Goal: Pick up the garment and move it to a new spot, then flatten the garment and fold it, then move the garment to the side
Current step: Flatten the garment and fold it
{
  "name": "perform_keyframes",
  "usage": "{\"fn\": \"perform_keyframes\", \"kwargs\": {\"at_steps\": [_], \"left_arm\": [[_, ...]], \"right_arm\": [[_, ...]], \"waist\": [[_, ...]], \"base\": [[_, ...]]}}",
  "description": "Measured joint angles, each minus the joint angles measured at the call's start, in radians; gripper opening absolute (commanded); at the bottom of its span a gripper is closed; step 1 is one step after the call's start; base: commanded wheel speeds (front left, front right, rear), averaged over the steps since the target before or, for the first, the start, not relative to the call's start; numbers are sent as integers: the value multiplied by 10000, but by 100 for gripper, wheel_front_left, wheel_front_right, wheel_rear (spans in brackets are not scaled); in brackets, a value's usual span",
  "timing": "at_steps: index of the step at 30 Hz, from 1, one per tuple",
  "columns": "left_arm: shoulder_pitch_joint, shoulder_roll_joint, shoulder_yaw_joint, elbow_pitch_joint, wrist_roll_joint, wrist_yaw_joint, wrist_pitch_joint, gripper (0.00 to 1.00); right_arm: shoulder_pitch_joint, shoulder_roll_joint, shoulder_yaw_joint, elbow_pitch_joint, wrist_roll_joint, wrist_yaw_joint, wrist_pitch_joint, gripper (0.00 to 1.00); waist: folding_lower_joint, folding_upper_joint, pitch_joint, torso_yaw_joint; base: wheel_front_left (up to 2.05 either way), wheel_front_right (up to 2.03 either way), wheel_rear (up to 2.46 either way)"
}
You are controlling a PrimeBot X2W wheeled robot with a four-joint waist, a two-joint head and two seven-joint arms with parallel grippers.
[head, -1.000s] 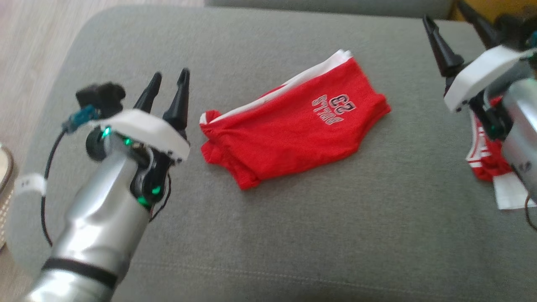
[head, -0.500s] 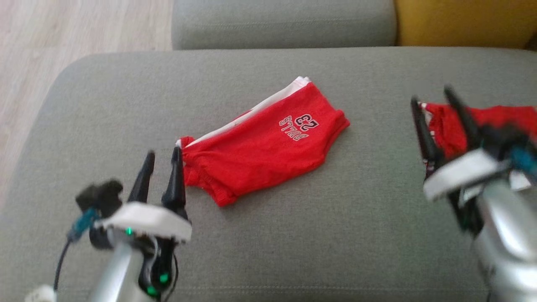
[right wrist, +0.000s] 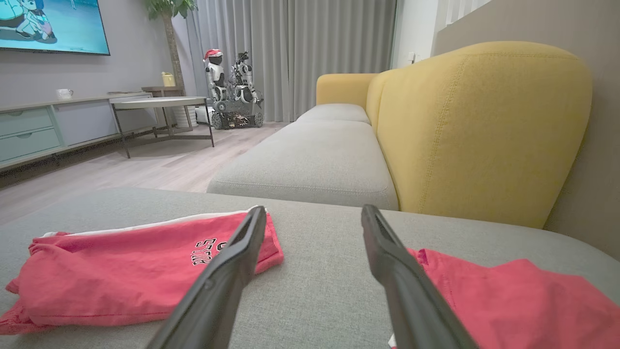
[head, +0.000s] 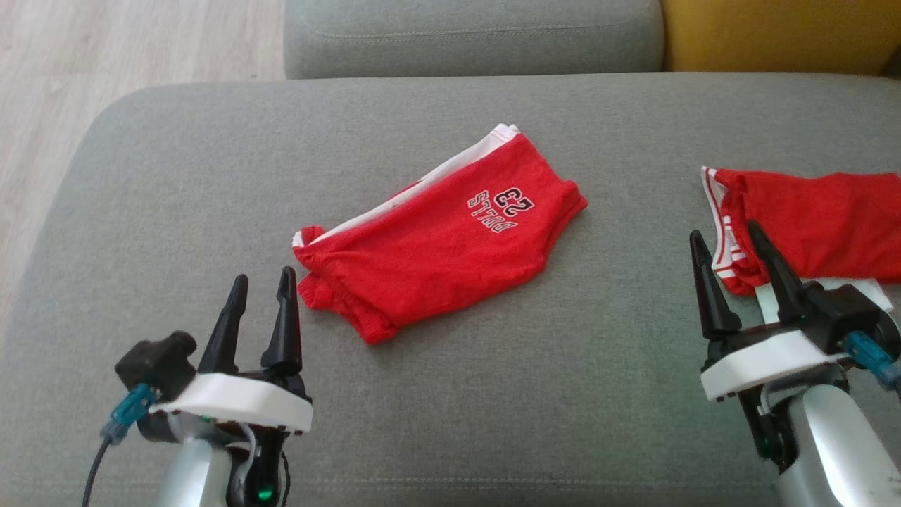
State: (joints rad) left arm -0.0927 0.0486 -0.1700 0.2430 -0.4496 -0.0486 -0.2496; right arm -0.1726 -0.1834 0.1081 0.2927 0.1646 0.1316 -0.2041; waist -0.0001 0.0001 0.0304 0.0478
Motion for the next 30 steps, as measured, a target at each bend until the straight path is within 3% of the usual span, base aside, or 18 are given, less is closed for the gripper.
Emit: {"fn": "perform_keyframes", "kwargs": {"at_steps": [5,10,20,30], "left_arm": [[-34,-13,-10,-17,-27,-42,0,100],[-180,-21,-134,-77,-125,-29,0,100],[-446,-33,-416,-115,-391,58,0,100],[-694,-46,-756,-123,-554,56,0,100]], "right_arm": [[5,265,-117,-173,211,0,562,100],[-116,775,-299,134,1499,0,1530,100],[-1575,1154,-1108,1866,3488,0,3680,100],[-3239,1214,-1764,3896,4901,0,4692,100]], "waist": [[0,0,144,194],[0,0,370,457],[1,0,887,1157],[1,0,1469,1969]], "base": [[0,0,0],[0,0,0],[0,0,0],[0,0,0]]}}
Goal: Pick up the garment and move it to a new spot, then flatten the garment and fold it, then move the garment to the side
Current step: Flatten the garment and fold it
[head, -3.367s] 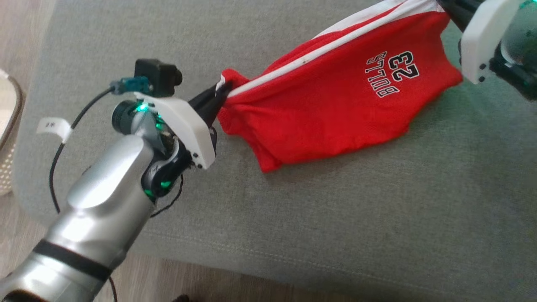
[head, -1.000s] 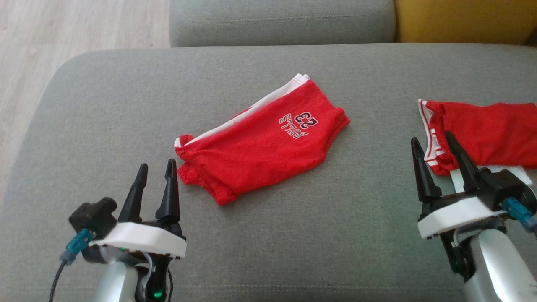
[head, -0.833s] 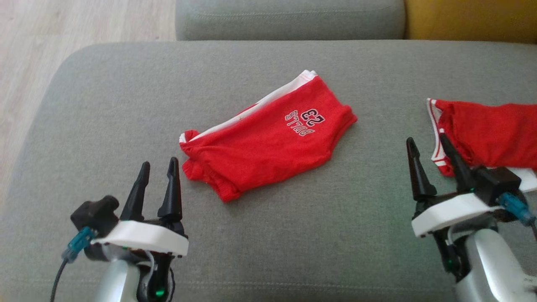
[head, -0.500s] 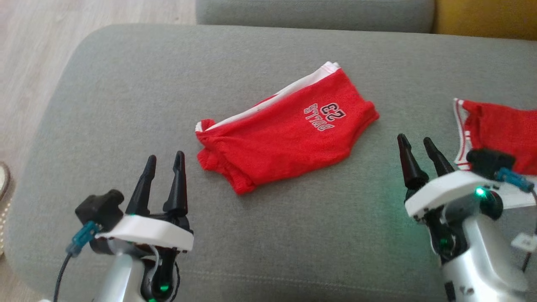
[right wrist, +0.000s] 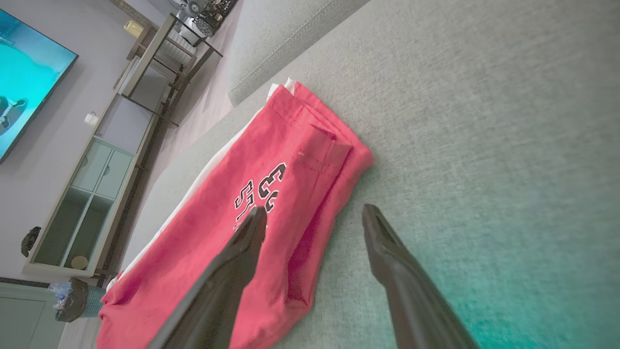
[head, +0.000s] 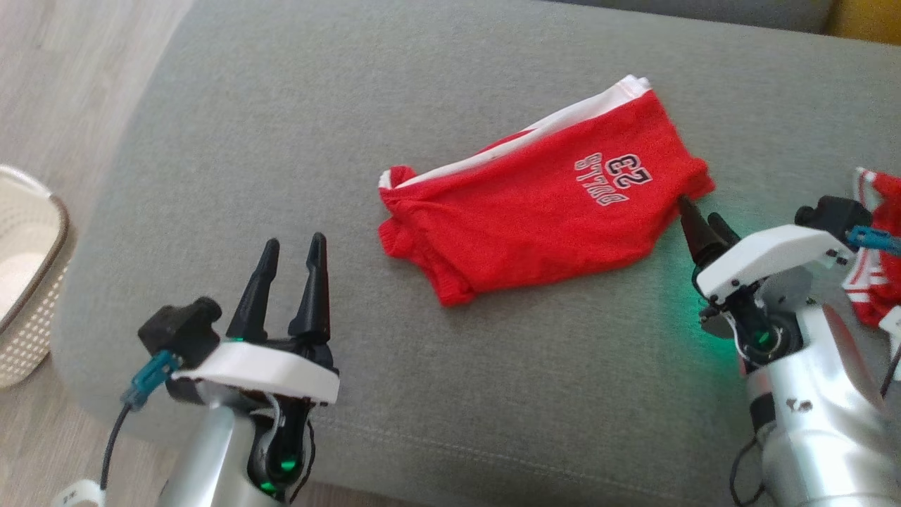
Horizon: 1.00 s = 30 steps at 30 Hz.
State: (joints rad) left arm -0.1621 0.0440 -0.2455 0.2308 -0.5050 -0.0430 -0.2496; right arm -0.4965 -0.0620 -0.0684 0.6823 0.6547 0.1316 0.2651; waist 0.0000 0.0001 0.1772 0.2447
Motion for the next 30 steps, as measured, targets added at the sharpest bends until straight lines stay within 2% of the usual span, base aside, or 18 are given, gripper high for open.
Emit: {"fn": "perform_keyframes", "kwargs": {"at_steps": [5,13,14,15,24,30], "left_arm": [[-260,-6,-132,-90,-96,8,0,100],[-320,-15,-305,-123,-190,77,0,100],[-321,-15,-307,-123,-190,77,0,100],[-321,-15,-307,-121,-190,77,0,100],[-321,-15,-291,-81,-188,94,0,100],[-319,-15,-291,-36,-186,94,0,100]], "right_arm": [[-964,2,-606,1488,-291,0,-15,100],[-2061,-44,-974,2702,-1007,0,-115,100],[-2139,-48,-930,2817,-1018,0,-115,38],[-2195,-61,-872,2918,-1018,0,-117,0],[-2187,-59,21,3166,-334,0,-1129,0],[-1858,-40,19,2809,71,0,-2109,0]], "waist": [[0,0,355,487],[0,0,586,937],[1,0,584,972],[1,0,570,994],[1,0,346,820],[0,0,189,413]], "base": [[0,0,0],[0,0,0],[0,0,0],[0,0,0],[0,0,0],[0,0,0]]}}
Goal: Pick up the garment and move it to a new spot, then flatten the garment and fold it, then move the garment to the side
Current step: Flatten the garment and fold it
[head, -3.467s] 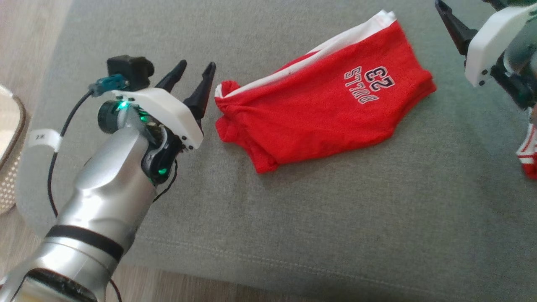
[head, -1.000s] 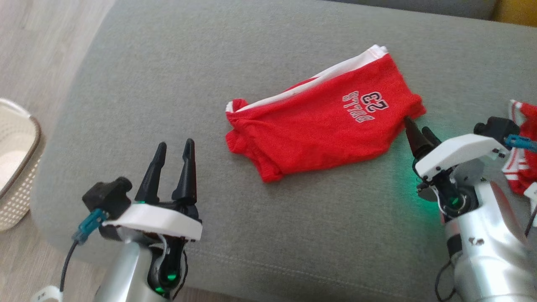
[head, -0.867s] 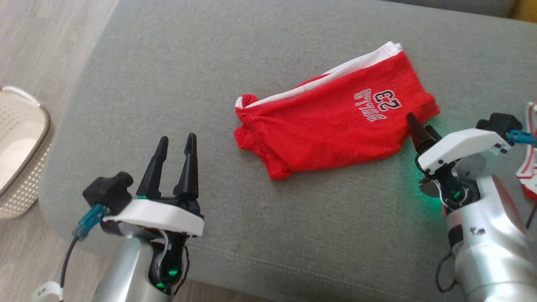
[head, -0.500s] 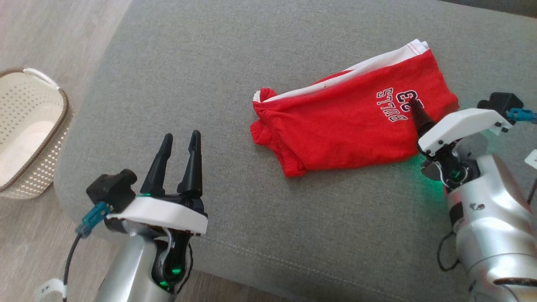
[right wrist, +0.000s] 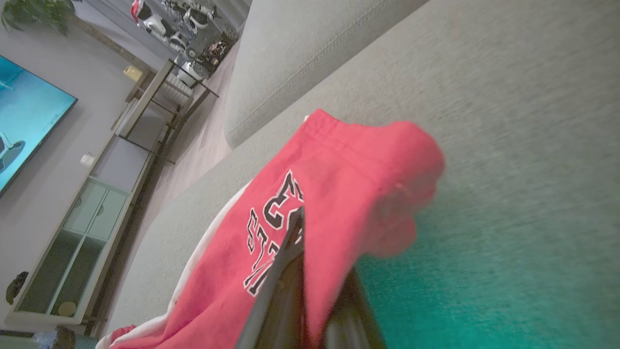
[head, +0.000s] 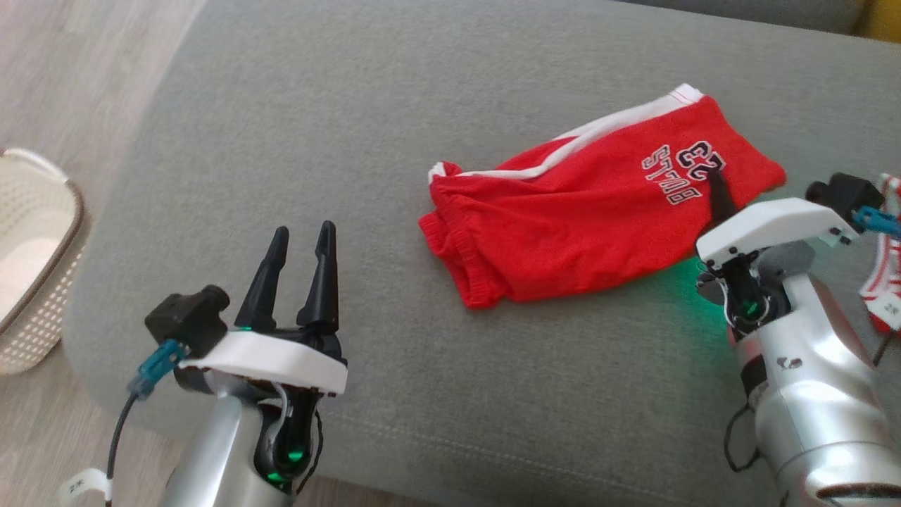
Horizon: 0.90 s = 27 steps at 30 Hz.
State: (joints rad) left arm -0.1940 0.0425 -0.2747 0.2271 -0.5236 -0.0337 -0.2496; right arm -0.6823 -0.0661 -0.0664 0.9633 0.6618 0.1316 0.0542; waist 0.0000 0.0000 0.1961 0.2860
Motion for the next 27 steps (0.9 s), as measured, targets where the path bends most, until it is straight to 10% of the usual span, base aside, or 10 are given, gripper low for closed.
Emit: {"fn": "perform_keyframes", "kwargs": {"at_steps": [27], "left_arm": [[173,0,-169,196,15,69,0,100]], "right_arm": [[1645,35,-1011,-1478,-1783,0,-1827,0]], "waist": [[0,0,-799,-842]], "base": [[0,0,0]]}}
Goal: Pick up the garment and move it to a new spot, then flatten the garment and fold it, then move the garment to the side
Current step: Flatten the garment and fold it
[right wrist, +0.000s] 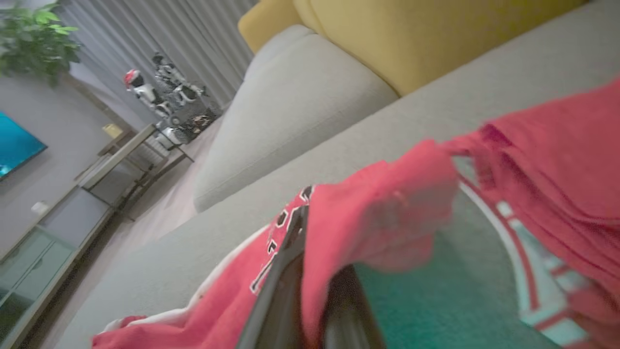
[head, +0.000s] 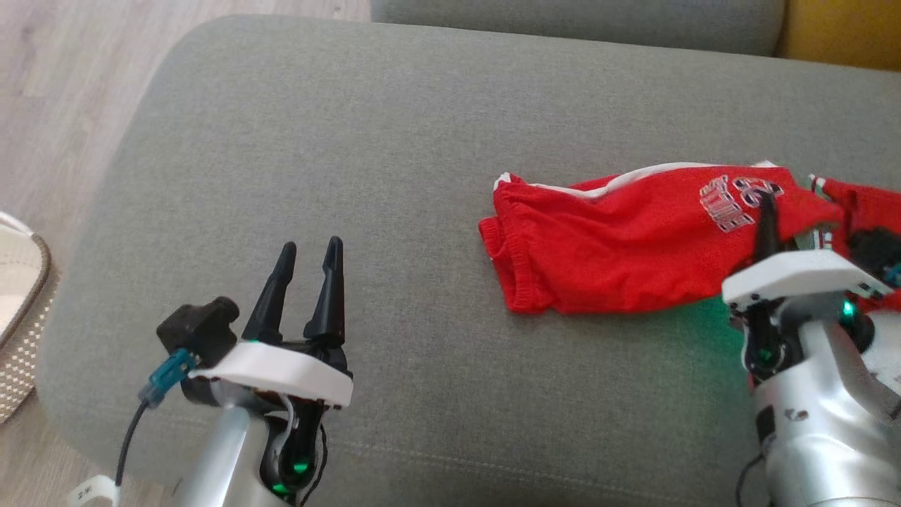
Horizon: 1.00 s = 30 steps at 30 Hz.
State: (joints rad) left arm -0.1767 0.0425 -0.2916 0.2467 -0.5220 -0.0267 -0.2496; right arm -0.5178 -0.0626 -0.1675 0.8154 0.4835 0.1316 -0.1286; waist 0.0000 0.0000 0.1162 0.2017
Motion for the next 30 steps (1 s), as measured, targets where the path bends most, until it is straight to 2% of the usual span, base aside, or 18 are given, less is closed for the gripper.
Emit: {"fn": "perform_keyframes", "kwargs": {"at_steps": [7,13,16,21,26,30], "left_arm": [[115,2,73,33,0,2,0,100],[121,2,148,58,0,19,0,100],[129,2,165,50,0,50,0,100],[148,2,155,48,-2,61,0,100],[150,2,146,48,-21,90,0,100],[150,2,138,48,-27,90,0,100]], "right_arm": [[15,4,1908,-890,-127,0,-274,0],[467,4,3958,-1653,-211,0,-286,0],[621,2,4788,-1758,-575,0,-140,0],[640,-2,5567,-1695,-897,0,-31,0],[593,-63,5808,-1467,-1116,0,-35,0],[337,-201,6121,-1078,-1735,0,-48,0]], "waist": [[0,0,-155,313],[0,0,-225,551],[0,0,-206,626],[0,0,-162,721],[0,0,-122,796],[0,0,-92,843]], "base": [[0,0,0],[0,0,0],[0,0,0],[0,0,0],[0,0,0],[0,0,0]]}}
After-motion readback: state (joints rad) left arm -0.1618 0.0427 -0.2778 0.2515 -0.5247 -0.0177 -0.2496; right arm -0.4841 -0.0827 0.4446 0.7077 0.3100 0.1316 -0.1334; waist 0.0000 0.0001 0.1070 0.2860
